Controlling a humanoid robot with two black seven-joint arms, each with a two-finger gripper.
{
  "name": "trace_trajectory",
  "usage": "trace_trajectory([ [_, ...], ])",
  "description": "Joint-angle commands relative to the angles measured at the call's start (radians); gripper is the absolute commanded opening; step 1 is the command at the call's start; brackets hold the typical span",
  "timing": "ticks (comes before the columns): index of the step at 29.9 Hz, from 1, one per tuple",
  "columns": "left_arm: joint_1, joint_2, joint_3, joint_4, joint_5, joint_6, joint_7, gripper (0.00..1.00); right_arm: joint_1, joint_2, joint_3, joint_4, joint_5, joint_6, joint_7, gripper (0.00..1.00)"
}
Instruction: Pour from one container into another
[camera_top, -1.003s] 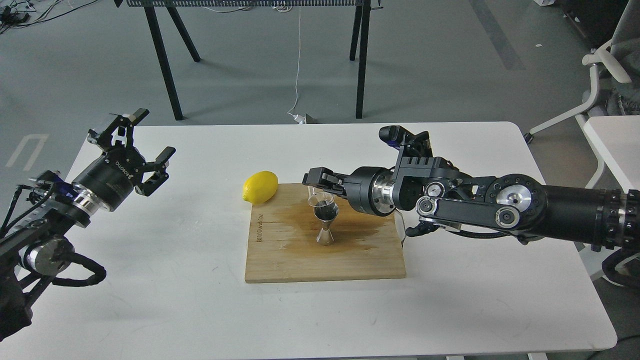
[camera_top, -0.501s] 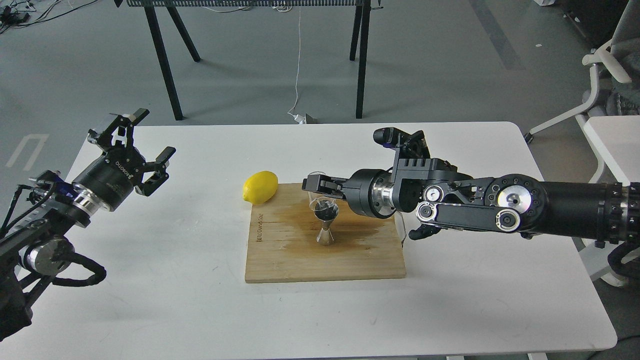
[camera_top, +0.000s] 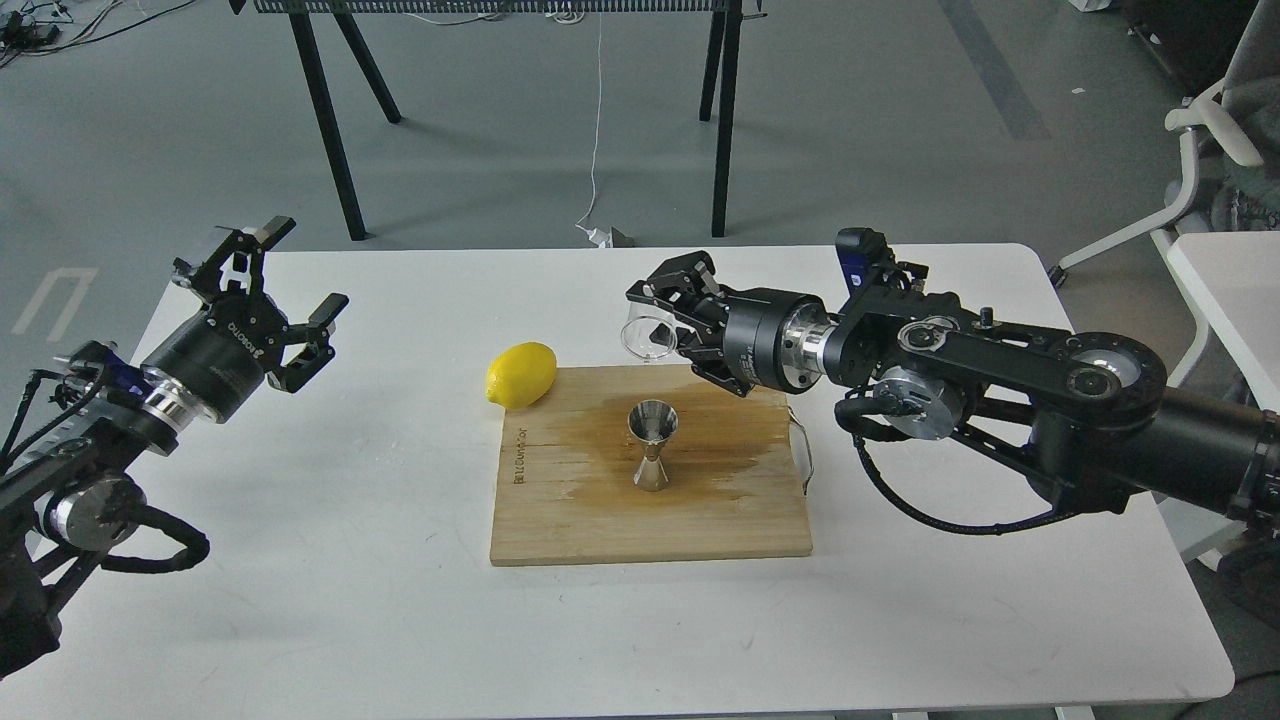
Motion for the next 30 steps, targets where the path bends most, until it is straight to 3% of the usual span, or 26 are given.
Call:
trace_trajectory([
  [1, 0.000, 0.000, 0.000, -0.001, 0.000, 0.000, 0.000, 0.99, -0.172, -0.011, 0.221, -0.003, 0.074, 0.036, 0.000, 0.41],
  [9, 0.000, -0.001, 0.000, 0.000, -0.001, 0.000, 0.000, 0.99, -0.519, -0.001, 0.687, -0.003, 0.259, 0.083, 0.002, 0.41],
  [16, 0.002, -0.008, 0.000, 0.000, -0.003, 0.000, 0.000, 0.99, -0.740, 0.062, 0.983, -0.006, 0.422, 0.080, 0.015, 0.41],
  [22, 0.011, -0.008, 0.000, 0.000, -0.005, 0.000, 0.000, 0.99, -0.856, 0.107, 1.123, -0.027, 0.509, 0.051, 0.018, 0.41],
  [30, 0.015, -0.012, 0.000, 0.000, -0.003, 0.000, 0.000, 0.99, -0.878, 0.128, 1.145, -0.197, 0.602, 0.004, 0.031, 0.41],
])
